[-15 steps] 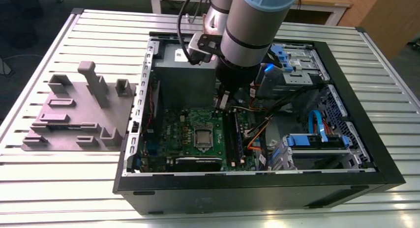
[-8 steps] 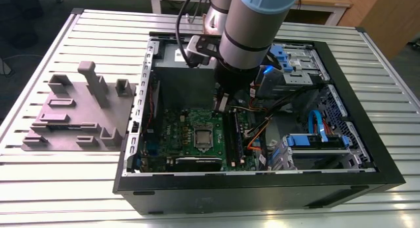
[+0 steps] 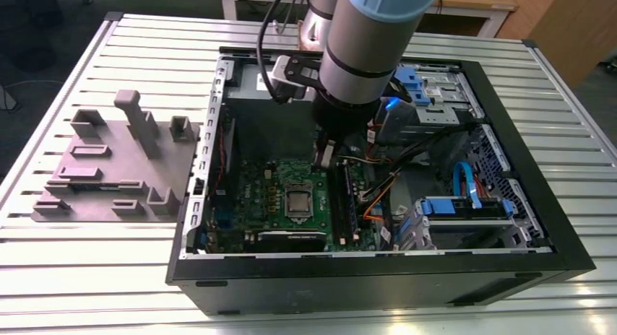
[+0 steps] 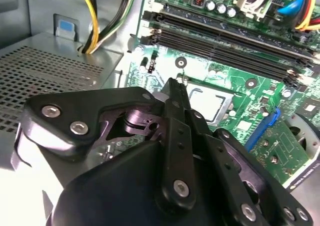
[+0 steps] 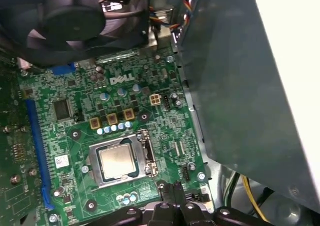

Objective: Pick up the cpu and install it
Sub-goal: 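Install the first cpu locking lever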

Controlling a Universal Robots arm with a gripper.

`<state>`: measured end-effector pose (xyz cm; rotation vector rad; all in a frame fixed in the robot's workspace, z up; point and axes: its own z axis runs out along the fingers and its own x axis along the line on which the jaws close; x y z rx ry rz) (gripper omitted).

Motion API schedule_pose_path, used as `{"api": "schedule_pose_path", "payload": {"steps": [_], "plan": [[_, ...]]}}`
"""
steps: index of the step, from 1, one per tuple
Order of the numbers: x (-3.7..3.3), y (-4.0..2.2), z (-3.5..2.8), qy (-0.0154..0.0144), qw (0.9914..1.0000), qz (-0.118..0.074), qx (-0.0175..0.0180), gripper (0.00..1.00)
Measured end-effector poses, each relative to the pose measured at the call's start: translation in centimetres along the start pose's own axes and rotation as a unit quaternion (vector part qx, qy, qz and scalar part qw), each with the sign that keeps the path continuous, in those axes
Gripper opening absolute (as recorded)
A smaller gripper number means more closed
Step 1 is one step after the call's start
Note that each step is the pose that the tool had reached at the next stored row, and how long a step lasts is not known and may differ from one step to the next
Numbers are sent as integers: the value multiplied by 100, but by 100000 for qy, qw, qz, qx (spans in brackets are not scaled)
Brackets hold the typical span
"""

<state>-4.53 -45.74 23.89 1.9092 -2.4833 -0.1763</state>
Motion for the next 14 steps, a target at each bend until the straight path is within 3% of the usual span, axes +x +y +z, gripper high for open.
{"api": "schedule_pose_path", "payload": {"steps": [9,14], "plan": [[137,-28,-9,-117,100000,-235,45,10],[164,-30,-9,17,99996,-934,20,10]]}}
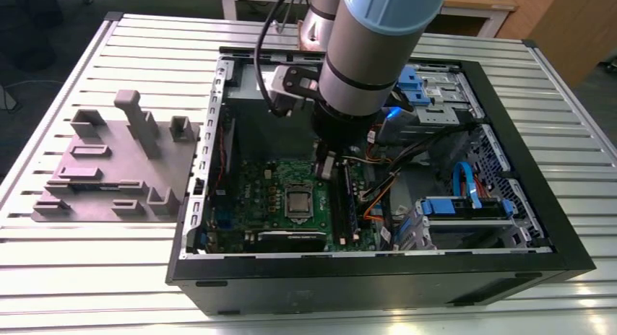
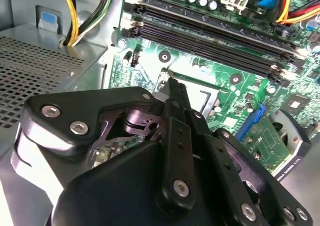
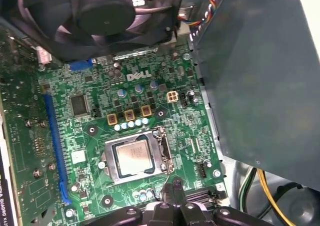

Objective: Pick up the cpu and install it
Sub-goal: 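Install the first cpu locking lever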

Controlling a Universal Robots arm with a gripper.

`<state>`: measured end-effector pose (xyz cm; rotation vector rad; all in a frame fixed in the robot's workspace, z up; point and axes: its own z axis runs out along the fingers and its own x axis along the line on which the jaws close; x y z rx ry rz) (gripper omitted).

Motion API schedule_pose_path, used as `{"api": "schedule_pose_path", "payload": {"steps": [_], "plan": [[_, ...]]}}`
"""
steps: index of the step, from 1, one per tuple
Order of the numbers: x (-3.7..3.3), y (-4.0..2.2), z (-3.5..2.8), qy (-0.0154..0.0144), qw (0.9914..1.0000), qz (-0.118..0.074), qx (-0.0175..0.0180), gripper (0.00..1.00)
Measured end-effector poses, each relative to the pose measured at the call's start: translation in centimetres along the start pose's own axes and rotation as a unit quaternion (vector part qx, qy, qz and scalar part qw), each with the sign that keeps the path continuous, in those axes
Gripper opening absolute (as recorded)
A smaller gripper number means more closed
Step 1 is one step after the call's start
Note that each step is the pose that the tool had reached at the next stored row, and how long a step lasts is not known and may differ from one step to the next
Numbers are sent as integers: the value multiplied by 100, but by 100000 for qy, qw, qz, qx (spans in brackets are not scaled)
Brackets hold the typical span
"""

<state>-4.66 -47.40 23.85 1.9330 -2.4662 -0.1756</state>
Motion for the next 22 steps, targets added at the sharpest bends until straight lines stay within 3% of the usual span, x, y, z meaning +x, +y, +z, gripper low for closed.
{"api": "schedule_pose_path", "payload": {"steps": [5,7,19,22], "plan": [[4,0,0,89,99996,-934,-64,10],[3,0,0,195,99977,-2137,-142,10],[17,-4,-1,220,99971,-2378,-163,10],[18,-3,3,431,99889,-4680,-315,10]]}}
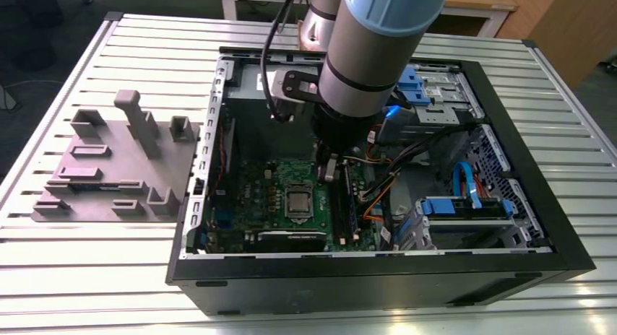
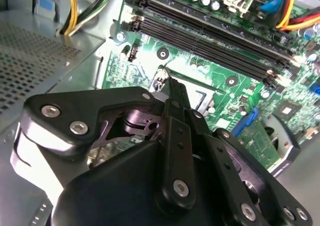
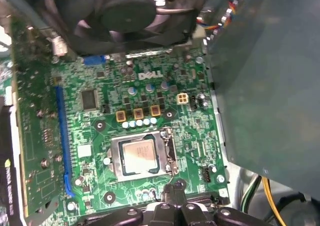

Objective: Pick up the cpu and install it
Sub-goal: 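Install the first cpu locking lever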

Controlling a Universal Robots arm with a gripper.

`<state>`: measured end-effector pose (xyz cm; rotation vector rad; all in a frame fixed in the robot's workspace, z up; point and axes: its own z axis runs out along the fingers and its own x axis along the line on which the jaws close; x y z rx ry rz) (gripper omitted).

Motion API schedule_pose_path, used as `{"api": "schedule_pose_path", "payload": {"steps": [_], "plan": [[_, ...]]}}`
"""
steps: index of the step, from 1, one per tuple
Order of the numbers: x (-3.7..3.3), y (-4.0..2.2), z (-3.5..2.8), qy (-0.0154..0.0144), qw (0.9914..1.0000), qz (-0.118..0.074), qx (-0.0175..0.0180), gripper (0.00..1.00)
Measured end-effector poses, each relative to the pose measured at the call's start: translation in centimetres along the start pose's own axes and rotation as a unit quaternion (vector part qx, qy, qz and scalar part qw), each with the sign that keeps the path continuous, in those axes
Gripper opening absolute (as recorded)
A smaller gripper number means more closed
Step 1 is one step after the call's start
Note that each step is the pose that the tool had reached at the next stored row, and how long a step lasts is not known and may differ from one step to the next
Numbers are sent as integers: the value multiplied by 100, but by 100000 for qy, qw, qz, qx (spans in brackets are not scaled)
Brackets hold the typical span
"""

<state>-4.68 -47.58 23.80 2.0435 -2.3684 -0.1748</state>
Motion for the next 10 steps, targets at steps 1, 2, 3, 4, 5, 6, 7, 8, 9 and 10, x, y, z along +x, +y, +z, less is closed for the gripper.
{"api": "schedule_pose_path", "payload": {"steps": [1,2,3,4,5,6,7,8,9,10], "plan": [[0,-1,3,70,99996,-865,-56,10],[2,-1,4,122,99991,-1359,-86,10],[3,-1,5,129,99990,-1427,-95,10],[3,-1,5,134,99989,-1446,-98,10],[5,-1,7,124,99989,-1457,-97,10],[8,-2,12,120,99989,-1469,-97,10],[9,-3,22,117,99989,-1473,-96,10],[11,-4,28,157,99989,-1479,-93,10],[12,-5,28,396,99988,-1476,-67,10],[13,-5,29,678,99987,-1461,-28,10]]}}
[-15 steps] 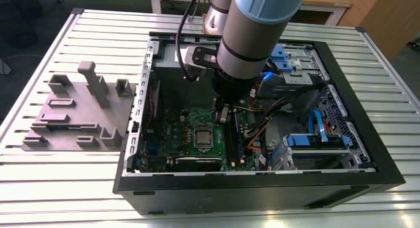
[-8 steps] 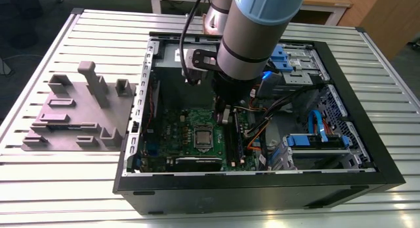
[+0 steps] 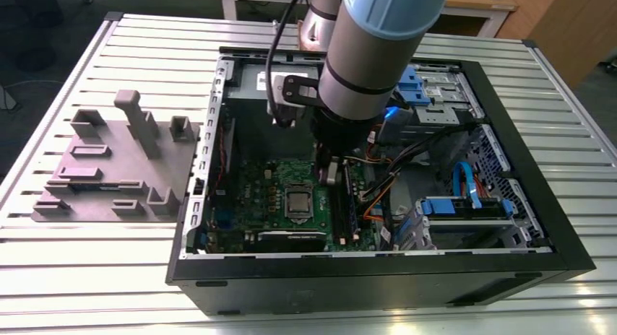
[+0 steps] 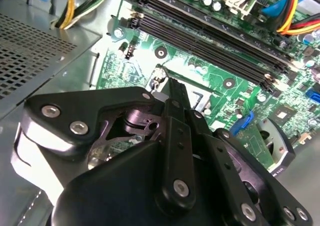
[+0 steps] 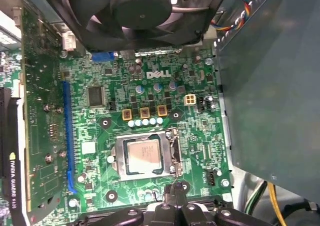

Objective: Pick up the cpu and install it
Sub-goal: 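Install the first cpu locking lever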

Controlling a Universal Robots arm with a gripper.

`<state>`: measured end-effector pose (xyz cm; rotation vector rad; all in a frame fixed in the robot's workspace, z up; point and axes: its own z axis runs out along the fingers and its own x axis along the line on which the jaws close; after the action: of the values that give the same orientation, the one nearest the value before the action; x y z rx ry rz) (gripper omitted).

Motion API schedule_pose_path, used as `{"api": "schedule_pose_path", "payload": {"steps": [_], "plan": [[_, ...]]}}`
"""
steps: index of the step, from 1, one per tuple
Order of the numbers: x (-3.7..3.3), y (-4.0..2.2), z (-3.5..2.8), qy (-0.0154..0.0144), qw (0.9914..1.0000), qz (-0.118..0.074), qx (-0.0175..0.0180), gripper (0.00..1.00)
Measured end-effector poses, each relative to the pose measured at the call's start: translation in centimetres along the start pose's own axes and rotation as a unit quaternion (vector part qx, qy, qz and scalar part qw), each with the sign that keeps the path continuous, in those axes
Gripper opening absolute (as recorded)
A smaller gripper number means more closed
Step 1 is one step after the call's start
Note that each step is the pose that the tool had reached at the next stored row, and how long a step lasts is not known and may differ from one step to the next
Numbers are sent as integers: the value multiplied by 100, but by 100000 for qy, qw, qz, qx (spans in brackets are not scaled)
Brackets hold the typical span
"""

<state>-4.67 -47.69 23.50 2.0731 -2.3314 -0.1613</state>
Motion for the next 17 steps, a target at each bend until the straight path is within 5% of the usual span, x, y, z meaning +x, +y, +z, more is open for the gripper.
{"api": "schedule_pose_path", "payload": {"steps": [11,17], "plan": [[7,0,13,3000,99954,163,349,10],[23,-6,63,3389,99942,-20,201,10]]}}
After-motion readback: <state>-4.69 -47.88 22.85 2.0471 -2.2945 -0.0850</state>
